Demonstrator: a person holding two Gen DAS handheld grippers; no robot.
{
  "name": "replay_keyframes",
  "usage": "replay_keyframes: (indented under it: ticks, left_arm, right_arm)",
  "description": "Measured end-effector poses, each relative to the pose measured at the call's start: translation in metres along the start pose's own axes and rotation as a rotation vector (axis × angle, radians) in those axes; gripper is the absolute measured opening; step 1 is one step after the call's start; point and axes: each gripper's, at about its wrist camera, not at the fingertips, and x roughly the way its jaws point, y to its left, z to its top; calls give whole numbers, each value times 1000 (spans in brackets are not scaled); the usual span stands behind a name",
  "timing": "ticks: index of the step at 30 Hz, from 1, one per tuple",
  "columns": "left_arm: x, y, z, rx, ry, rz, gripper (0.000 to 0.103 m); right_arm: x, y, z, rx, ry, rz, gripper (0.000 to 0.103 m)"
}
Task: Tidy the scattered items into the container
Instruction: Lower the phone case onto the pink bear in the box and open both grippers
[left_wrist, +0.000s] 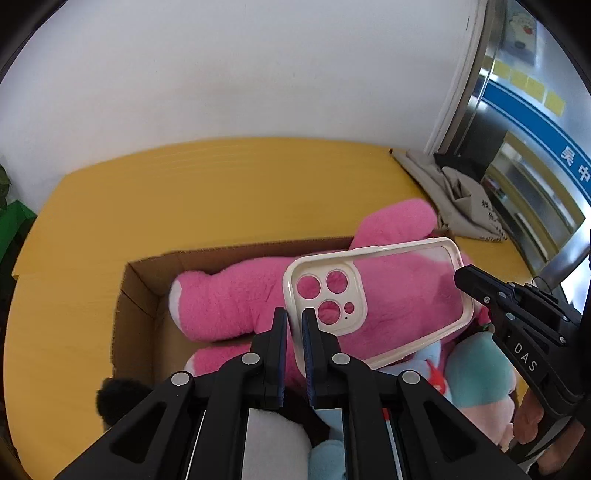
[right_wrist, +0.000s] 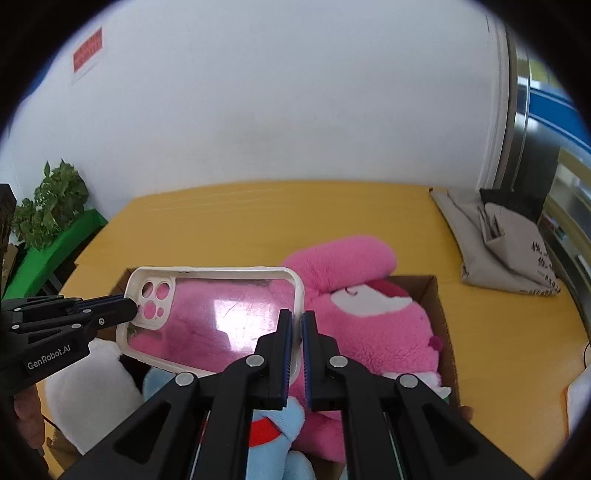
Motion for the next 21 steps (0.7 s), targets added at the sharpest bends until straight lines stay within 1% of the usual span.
replay_keyframes:
  ticks: [2,3,5,6,8,9,10,11,12,13,14,15,16,17,18,20,21]
  left_arm:
    - [27,4,-6,-24,65,13,7]
    - [34,4,-9,-23,63,39,7]
    - [31,2,-10,-19,44,43,7]
    - [28,1,-9,-20,43,45,7]
    - [18,-1,-9,-5,35,29,8]
    - [12,-2,-10,-8,31,21,12]
    - [5,0,-10,-15,14,25,23]
    - [-8,0,-13,-10,0,28,31]
    - [-22,1,-14,72,54,-8,50]
    - [-40,2,-17,80,-3,13,68]
    - [-60,3,-22,91,-62,31,77]
    - [-83,6,-30,95,-119,43,91]
    - [-104,9,-39,90,-172,38,102]
    - [-127,13,-54,75,-225,22,103]
    - [-145,17,-68,60,-260,10,103]
    - [-164,21,-91,32,-286,-2,103]
    - [-170,20,-105,-46,-358,44,103]
  right_arm:
    - [25,1,-11,-11,60,-28,5]
    - [34,4,-16,-32,75,-37,5]
    - [40,13,-23,-86,61,-86,5]
    - [40,16,-23,-100,55,-95,6]
    - [37,16,-24,-96,63,-96,7]
    - [34,15,-25,-91,73,-92,10]
    - [29,13,-27,-84,75,-89,18]
    - [21,13,-29,-84,64,-94,24]
    - [8,14,-34,-89,39,-114,41]
    - [-5,14,-38,-92,10,-131,59]
    - [-23,14,-45,-89,-34,-143,66]
    - [-39,16,-52,-87,-68,-147,77]
    - [-55,18,-61,-87,-94,-144,79]
    - [-71,20,-72,-89,-111,-128,79]
    - [-83,22,-81,-89,-121,-111,79]
    - [-106,27,-105,-85,-132,-89,79]
    - [-115,29,-116,-84,-131,-88,79]
